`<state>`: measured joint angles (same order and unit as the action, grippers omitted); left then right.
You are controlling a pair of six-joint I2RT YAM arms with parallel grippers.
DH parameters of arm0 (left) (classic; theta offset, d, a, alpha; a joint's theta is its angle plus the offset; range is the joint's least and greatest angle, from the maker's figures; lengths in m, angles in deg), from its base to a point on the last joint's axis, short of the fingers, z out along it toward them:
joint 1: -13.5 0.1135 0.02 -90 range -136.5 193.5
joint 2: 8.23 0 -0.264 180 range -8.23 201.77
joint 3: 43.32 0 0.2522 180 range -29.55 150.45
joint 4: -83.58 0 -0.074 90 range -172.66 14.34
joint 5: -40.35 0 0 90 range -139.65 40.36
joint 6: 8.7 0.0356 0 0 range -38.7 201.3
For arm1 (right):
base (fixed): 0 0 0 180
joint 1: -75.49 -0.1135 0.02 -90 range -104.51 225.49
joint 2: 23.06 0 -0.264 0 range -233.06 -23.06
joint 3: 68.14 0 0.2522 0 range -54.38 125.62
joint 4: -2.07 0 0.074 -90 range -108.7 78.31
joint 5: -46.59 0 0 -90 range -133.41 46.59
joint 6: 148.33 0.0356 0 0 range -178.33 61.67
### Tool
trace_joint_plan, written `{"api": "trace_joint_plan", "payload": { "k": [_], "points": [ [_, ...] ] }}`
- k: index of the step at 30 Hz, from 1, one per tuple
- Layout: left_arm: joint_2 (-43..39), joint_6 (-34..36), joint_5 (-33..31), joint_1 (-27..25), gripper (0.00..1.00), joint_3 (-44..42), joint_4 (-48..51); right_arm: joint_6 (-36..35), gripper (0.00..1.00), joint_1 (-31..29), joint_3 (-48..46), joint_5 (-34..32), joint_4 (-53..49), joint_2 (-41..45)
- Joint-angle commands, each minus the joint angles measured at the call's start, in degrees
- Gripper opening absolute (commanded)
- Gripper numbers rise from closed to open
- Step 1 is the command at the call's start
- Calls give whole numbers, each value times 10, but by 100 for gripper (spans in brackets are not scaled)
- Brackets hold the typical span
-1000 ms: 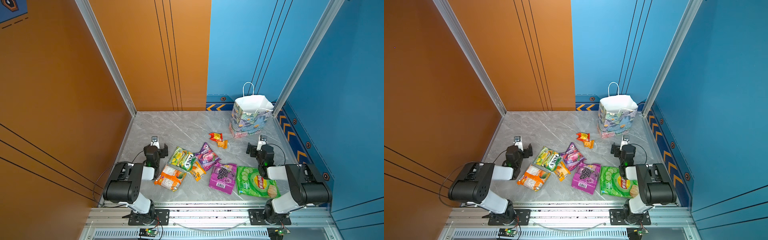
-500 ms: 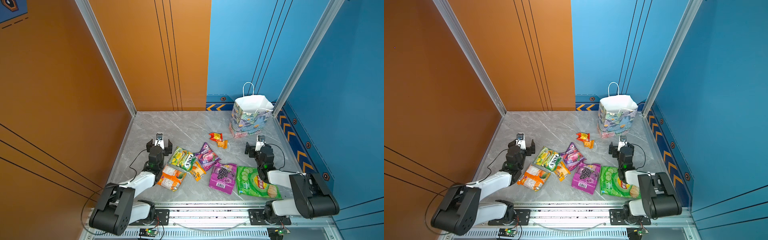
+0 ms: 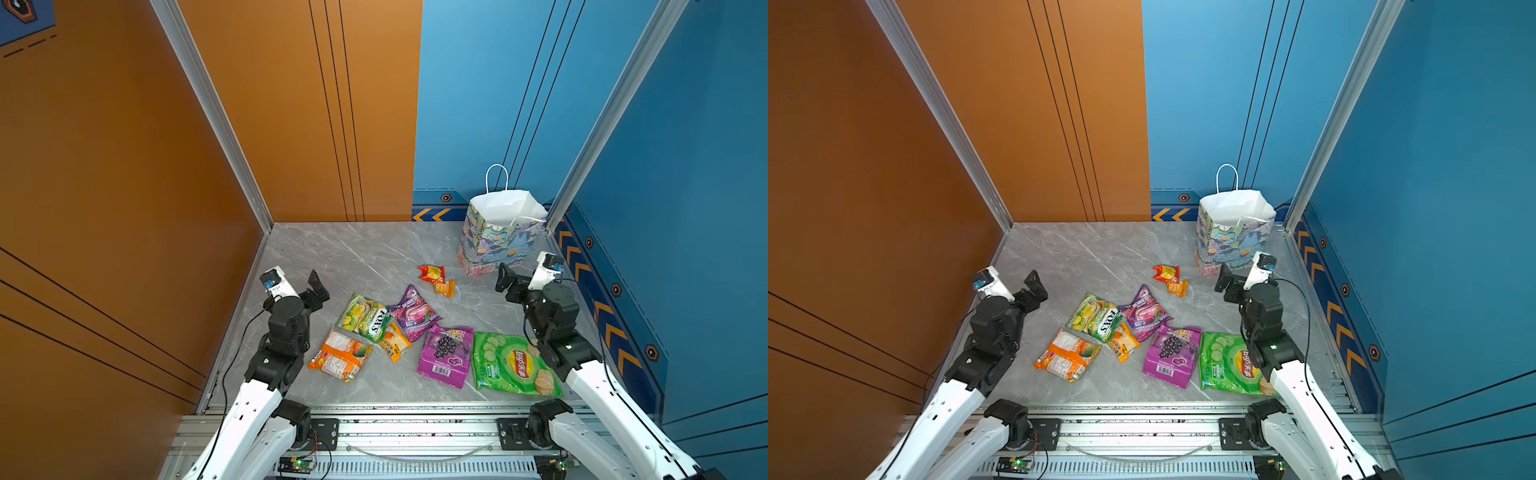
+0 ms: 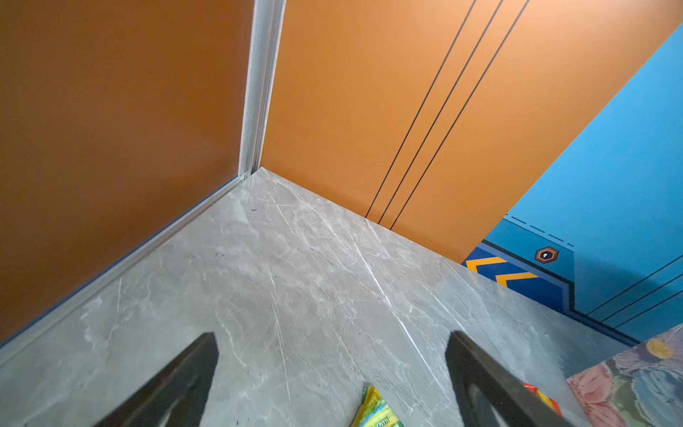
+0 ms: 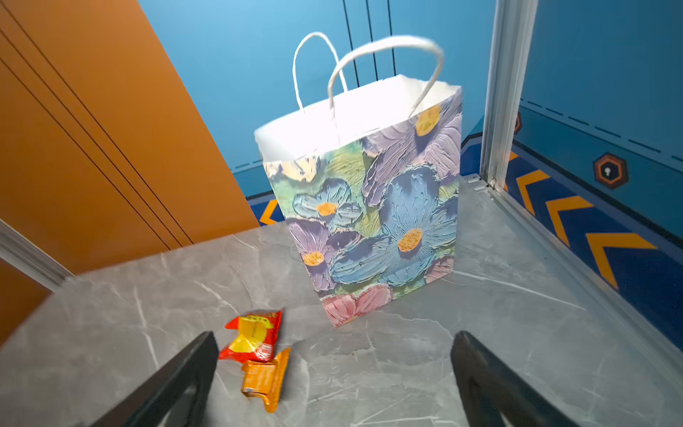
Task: Place the snacks into the paper bag
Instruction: 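Grasp the paper bag rim with the right gripper while the left arm moves over snacks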
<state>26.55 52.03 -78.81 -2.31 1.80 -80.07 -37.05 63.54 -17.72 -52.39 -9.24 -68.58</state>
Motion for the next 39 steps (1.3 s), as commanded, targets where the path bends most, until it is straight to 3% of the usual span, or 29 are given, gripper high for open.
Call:
{"api": "trace_joint_plan", "payload": {
  "k": [1,3,7,13,18,25,33,39],
  "points": [
    [-73,-103,14,6,98,-45,72,113,100,40,9,91,-157,32],
    [-110,-103,71,17,98,-72,33,181,100,68,-5,90,-181,59],
    [-90,-77,146,24,98,-38,100,183,100,109,-13,167,-205,95],
    [-10,-49,226,-18,98,-12,114,170,100,84,29,122,-300,112],
    [49,-13,164,-139,98,-1,95,160,100,18,114,37,-372,71],
    [99,91,35,-290,98,16,69,155,100,-62,293,-96,-438,-80],
    [58,147,-34,-322,98,-25,73,242,100,-36,511,-168,-518,-288],
    [8,150,-35,-323,98,-69,49,302,100,-31,638,-192,-564,-422]
  ]
}}
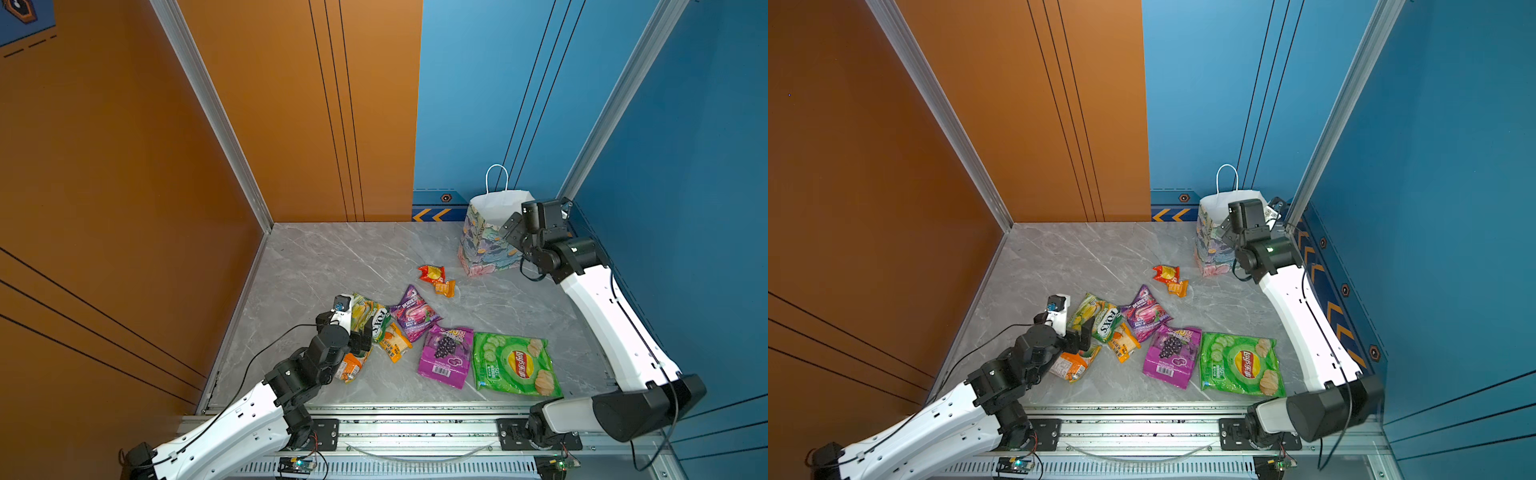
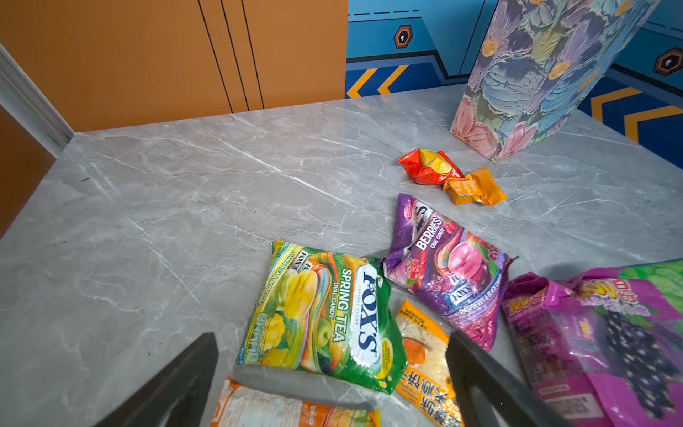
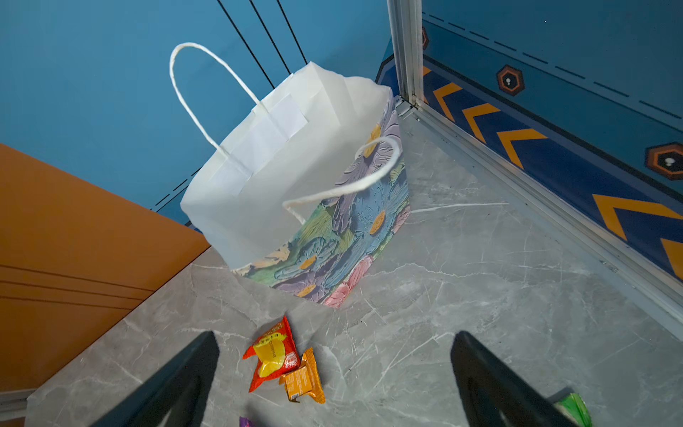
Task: Place the snacks into the paper bag
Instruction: 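Grasp the paper bag rim with the right gripper while the left arm moves over snacks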
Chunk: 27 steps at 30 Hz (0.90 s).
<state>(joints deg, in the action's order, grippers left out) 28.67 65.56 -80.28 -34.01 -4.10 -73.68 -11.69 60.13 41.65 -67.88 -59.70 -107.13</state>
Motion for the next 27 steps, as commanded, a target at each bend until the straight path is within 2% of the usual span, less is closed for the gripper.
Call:
{"api": "trace_joint_plan", "payload": {
  "k": [1,7,16,27],
  "points": [
    [-17,16,-17,-6,98,-9,-13,62,100,4,61,-35,-64,-56],
    [-24,14,-9,-8,98,-5,-5,135,100,7,132,-41,-87,-138],
    [-26,15,-3,-23,98,-3,-3,180,96,18,224,-45,-129,-245],
    [-13,16,8,-28,98,-2,-12,162,67,47,241,-11,-130,-275]
  ]
}}
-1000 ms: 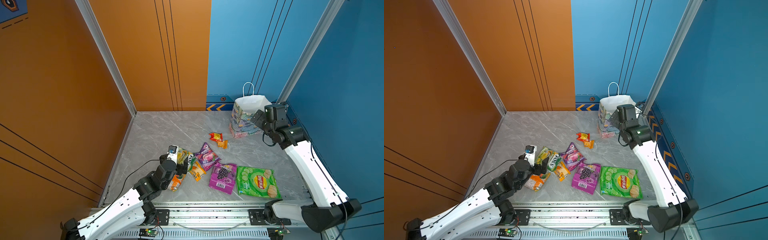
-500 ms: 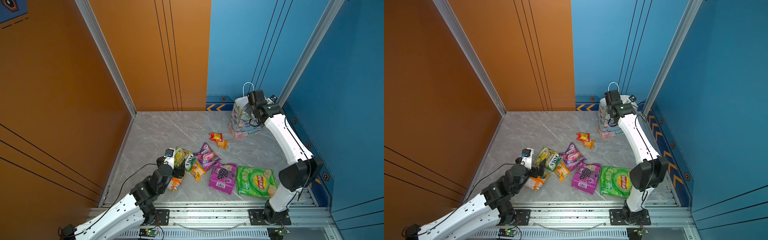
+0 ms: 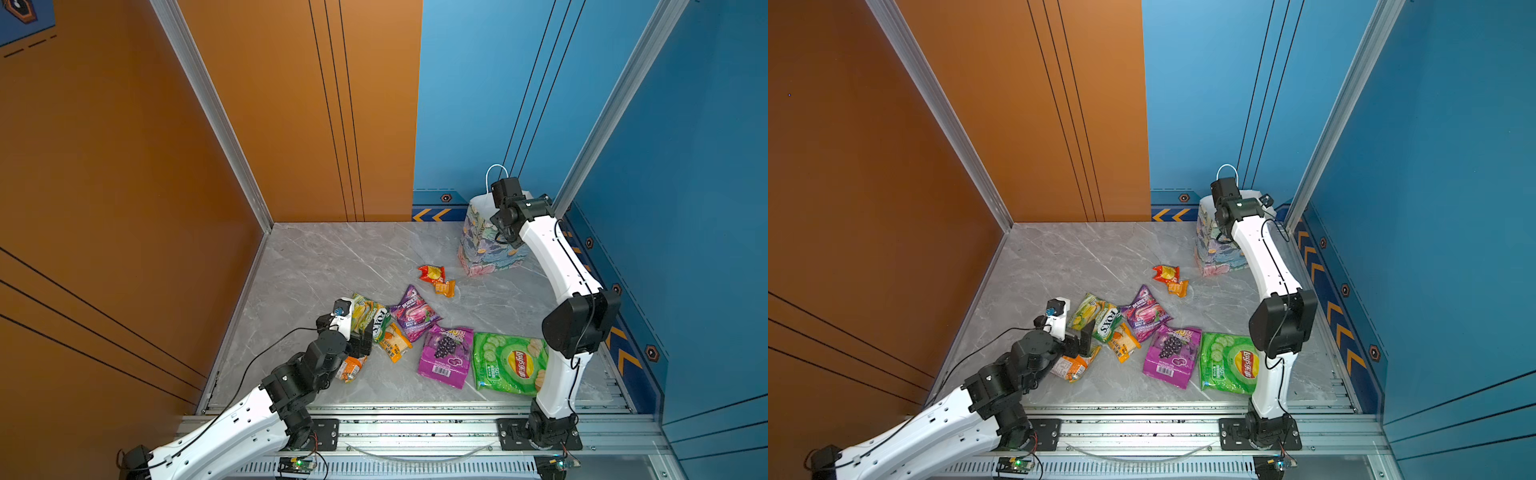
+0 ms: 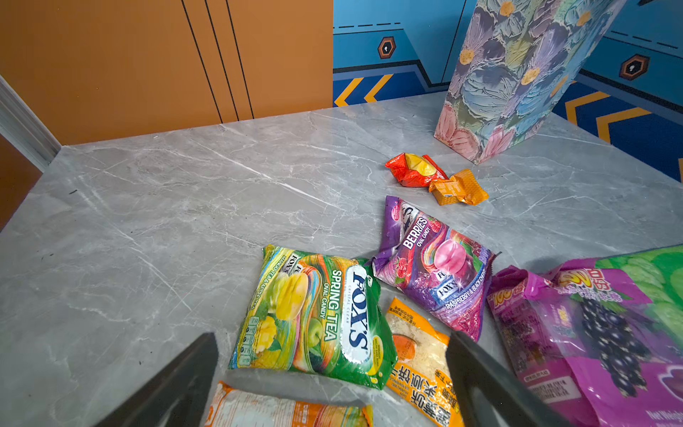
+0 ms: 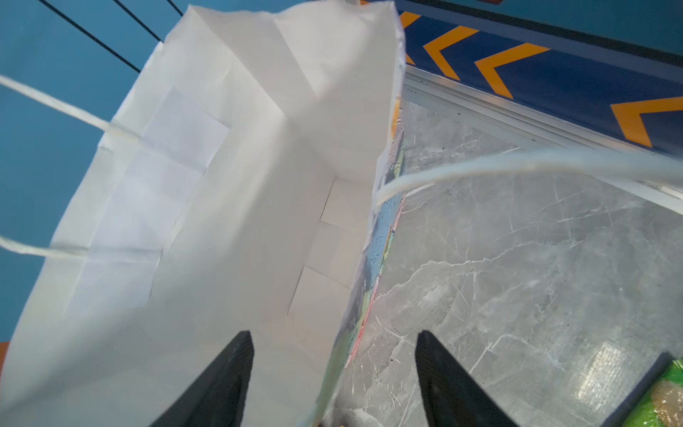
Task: Place the snacks into the paper bag
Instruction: 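Grasp the paper bag rim with the right gripper while the left arm moves over snacks, then drag the paper bag closer with the right gripper while the left reaches the Lay's bag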
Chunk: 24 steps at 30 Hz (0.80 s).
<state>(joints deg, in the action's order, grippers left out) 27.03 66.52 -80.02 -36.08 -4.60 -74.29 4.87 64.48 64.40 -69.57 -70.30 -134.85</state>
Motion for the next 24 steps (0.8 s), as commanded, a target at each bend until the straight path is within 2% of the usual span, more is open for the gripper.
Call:
{"api": "trace_joint_plan", "payload": {
  "k": [1,5,10,18,24],
  "points": [
    [6,6,5,-8,98,4,-6,-8,63,6,13,11,-22,2],
    [11,7,2,-9,98,3,-8,-21,50,18,5,45,-12,1],
    [14,9,-7,-9,98,1,-10,-34,26,28,-11,62,-1,12],
    [21,12,-16,-9,98,1,-12,-72,0,46,-54,96,46,63],
    [27,13,-25,-9,98,-1,-14,-153,0,59,-60,149,75,111]
  ]
}}
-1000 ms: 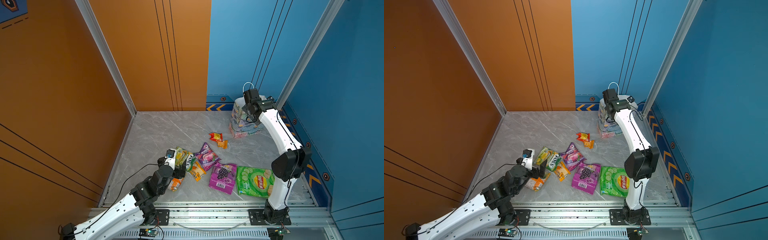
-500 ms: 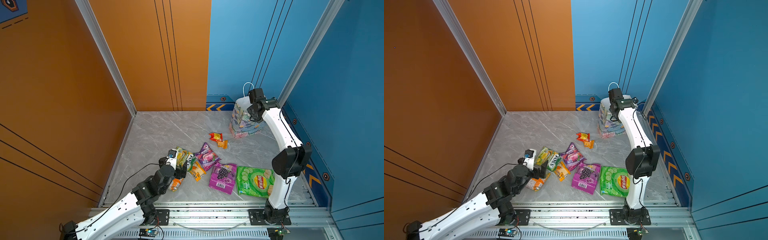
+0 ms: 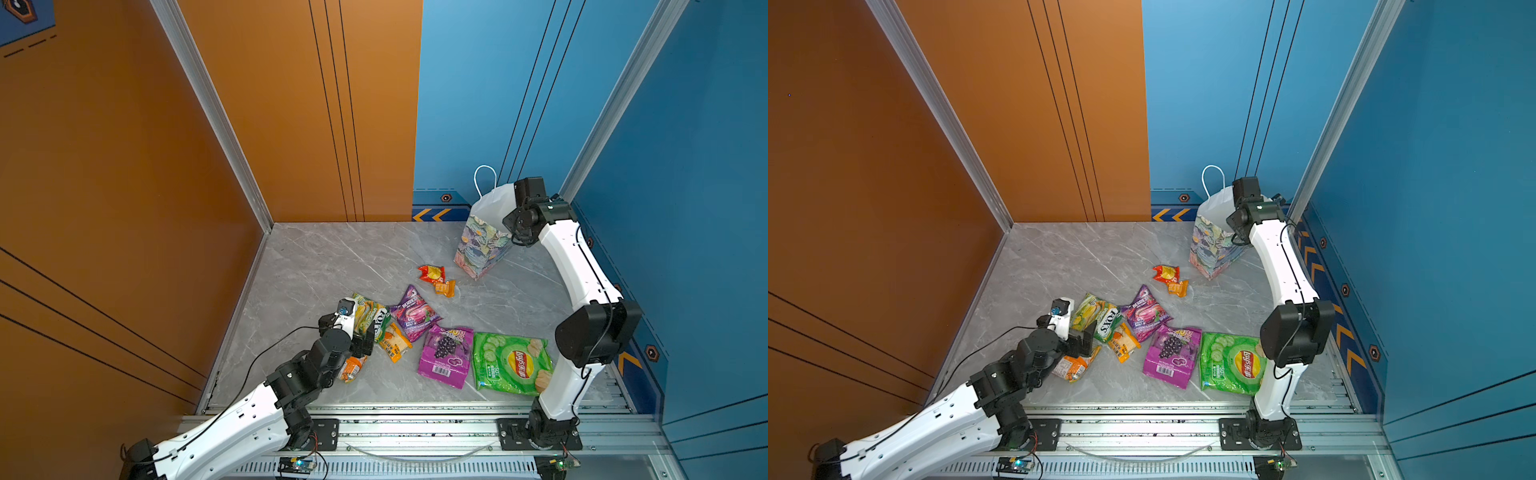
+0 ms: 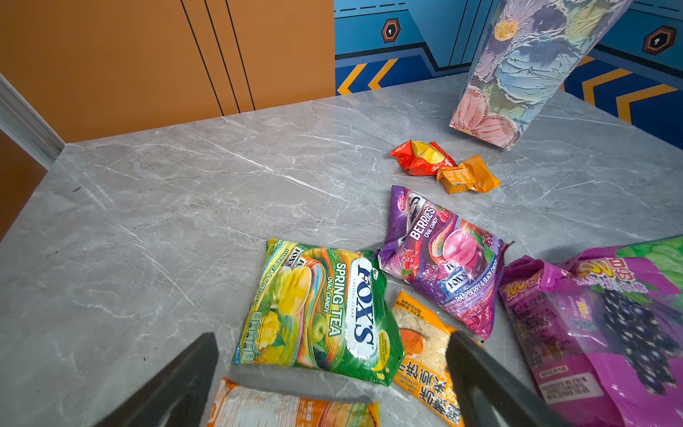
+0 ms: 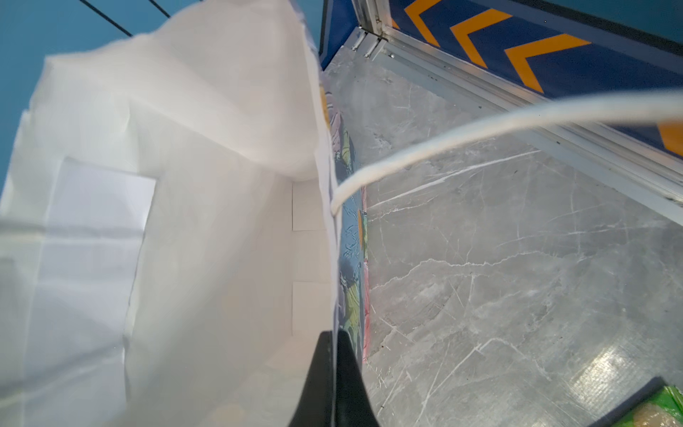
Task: Place the snacks into the paper bag
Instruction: 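Drag the paper bag closer with the right gripper while the left reaches the Lay's bag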
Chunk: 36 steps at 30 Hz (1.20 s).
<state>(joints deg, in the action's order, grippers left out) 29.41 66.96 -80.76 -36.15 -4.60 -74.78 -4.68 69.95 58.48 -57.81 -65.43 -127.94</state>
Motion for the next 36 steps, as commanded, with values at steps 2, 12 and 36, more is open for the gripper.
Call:
{"api": "trace_joint_plan", "payload": {
  "k": [2,12,36],
  "points": [
    [6,11,-20,-8,98,-1,-11,-91,0,12,-6,61,26,62],
    [24,21,-31,-8,98,-8,-33,-266,0,40,-66,175,-72,174],
    [342,-198,166,-106,97,301,121,-322,0,109,-308,162,-43,369]
  ]
}}
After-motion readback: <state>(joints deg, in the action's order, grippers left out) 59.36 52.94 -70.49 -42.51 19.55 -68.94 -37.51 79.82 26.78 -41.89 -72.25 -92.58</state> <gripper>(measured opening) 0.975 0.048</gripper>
